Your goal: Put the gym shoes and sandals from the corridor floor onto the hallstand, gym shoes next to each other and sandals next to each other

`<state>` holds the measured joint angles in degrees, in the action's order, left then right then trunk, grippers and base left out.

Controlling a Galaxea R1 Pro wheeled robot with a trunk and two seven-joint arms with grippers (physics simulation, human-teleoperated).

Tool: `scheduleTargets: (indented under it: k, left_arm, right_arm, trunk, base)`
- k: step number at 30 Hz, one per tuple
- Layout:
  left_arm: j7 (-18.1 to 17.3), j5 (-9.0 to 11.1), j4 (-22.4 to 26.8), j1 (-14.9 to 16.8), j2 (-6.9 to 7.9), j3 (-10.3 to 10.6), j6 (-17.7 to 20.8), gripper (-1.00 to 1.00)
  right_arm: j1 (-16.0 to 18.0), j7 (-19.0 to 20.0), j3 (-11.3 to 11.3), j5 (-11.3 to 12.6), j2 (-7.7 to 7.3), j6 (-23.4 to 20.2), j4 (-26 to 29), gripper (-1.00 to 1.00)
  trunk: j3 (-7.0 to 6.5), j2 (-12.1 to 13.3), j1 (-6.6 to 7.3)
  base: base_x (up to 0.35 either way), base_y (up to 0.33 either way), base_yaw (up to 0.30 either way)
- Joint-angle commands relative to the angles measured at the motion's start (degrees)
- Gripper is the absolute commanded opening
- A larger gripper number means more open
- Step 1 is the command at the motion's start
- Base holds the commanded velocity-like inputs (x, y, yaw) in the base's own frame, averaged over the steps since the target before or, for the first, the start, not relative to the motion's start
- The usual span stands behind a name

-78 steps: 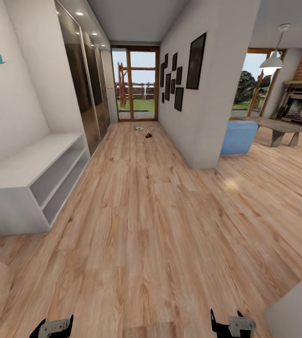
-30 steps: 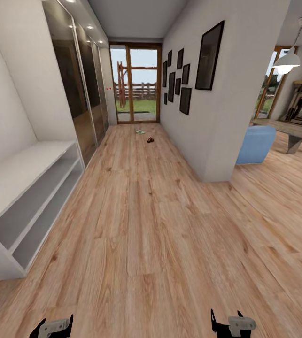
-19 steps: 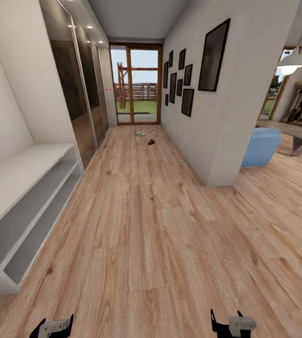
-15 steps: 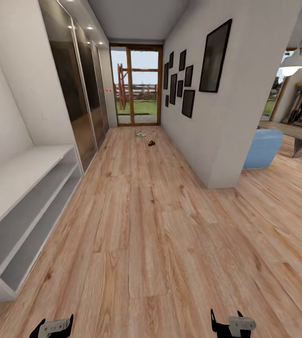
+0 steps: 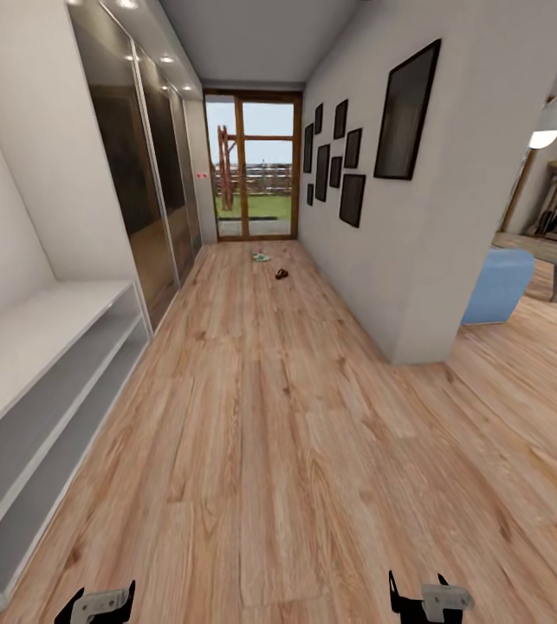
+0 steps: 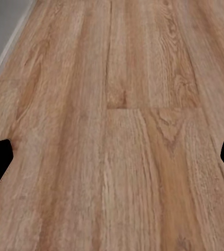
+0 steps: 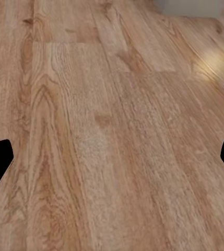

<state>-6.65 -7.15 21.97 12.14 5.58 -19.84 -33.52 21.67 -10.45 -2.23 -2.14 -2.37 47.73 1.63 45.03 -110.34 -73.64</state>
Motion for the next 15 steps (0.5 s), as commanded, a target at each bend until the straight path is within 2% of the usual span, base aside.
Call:
scheduleTargets:
  k: [1, 15]
  left_arm:
    - [-0.29, -0.58, -0.05, 0.04, -0.04, -0.5, -0.21, 1.0]
    - [-0.29, -0.52, -0.09, 0.06, -0.04, -0.49, -0.15, 1.0]
  right_arm:
    - [0.04, -0.45, -0.23, -0.24, 0.0, 0.09, -0.04, 1.0]
    - [0.04, -0.45, -0.31, -0.25, 0.0, 0.09, -0.05, 1.0]
  trunk:
    - [-0.04, -0.02, -0.03]
    - [-1.19, -0.02, -0.03]
  base:
    - [0.337, 0.079, 0.0]
    - [0.337, 0.079, 0.0]
